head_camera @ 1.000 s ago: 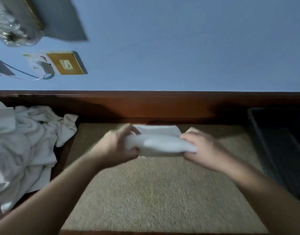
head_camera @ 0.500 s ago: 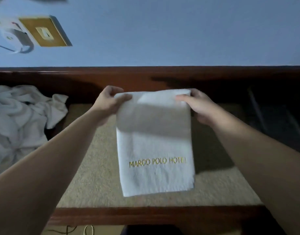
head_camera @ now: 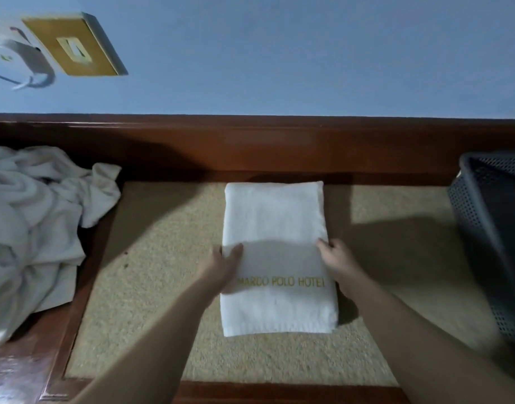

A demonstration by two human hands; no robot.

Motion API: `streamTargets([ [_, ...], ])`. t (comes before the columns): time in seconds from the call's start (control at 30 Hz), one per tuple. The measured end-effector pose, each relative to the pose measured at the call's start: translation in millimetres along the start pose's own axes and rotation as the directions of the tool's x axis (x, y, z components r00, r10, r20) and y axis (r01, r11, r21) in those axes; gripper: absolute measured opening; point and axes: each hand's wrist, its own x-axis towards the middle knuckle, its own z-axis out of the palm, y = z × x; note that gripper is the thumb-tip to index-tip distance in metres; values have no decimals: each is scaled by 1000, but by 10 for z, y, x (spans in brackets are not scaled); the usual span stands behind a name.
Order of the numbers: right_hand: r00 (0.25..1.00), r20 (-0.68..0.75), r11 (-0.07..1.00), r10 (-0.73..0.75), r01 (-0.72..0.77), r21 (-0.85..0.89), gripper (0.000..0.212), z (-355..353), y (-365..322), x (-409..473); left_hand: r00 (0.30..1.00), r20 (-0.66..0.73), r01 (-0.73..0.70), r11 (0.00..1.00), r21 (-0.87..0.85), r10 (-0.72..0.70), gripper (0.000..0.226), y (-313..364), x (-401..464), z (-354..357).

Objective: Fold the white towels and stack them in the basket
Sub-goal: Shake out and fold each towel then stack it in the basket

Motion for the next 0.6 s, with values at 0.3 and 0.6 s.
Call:
streamTargets([
  [0.3,990,141,997,17,-28,75,59,51,62,-272,999,-14,-44,974,222,48,70,-42,-165,47],
  [0.6,995,94,997,-24,31,-73,38,-70,124,-819,983,145,131,984,-118,-113,100,-257,-793,14],
])
